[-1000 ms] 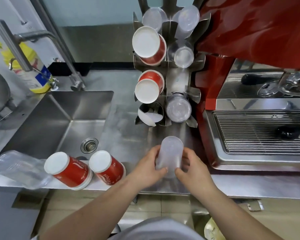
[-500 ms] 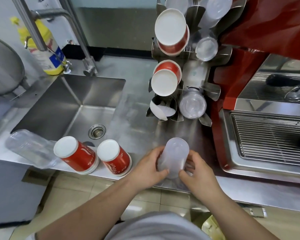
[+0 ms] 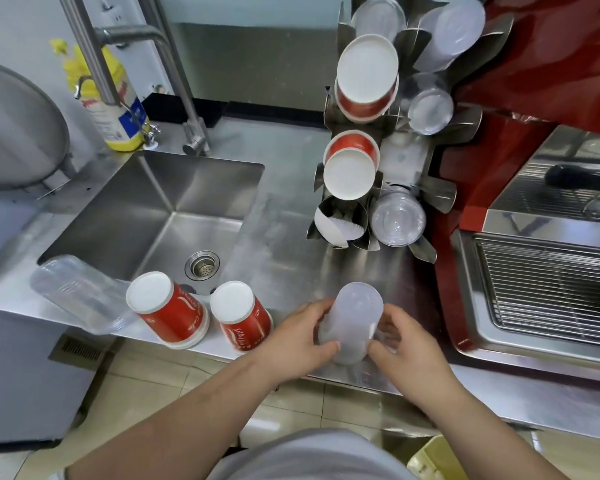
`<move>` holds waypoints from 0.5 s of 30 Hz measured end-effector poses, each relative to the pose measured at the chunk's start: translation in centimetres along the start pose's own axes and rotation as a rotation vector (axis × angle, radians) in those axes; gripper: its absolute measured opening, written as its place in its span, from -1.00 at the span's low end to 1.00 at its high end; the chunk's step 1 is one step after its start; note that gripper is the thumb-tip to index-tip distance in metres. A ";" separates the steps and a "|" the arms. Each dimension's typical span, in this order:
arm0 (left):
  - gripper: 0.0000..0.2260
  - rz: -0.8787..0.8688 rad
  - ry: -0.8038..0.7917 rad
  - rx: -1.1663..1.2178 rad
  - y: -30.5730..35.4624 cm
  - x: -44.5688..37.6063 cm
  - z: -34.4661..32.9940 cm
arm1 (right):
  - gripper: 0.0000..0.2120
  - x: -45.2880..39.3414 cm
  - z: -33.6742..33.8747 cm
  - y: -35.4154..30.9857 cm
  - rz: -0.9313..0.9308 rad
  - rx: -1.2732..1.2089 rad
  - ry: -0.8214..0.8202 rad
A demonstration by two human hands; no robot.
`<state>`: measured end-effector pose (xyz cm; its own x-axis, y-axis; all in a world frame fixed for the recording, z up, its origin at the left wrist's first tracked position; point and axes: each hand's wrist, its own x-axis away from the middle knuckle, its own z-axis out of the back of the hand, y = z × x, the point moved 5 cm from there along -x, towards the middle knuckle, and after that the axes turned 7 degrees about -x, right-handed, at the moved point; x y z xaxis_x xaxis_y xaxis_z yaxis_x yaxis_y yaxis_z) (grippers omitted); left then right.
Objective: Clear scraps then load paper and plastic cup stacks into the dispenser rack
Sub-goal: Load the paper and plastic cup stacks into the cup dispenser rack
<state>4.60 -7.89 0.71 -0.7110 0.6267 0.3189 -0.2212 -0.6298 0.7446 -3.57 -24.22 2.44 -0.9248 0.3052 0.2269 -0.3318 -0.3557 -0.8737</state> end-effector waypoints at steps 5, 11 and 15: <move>-0.45 -0.061 0.011 -0.048 1.3 0.7 2.0 | -0.62 -0.2 2.3 -3.9 0.081 -0.012 -0.015; -0.52 -0.208 0.175 -0.085 6.3 2.4 8.2 | -0.65 0.3 3.9 -12.7 0.331 0.157 0.022; -0.61 -0.236 0.129 -0.226 8.1 3.7 13.8 | -0.70 1.1 2.7 -17.9 0.436 0.209 -0.119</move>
<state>9.36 -4.34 16.05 -0.6979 0.7131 0.0664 -0.5211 -0.5692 0.6360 0.89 -19.88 19.52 -0.9966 -0.0094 -0.0824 0.0715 -0.6007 -0.7963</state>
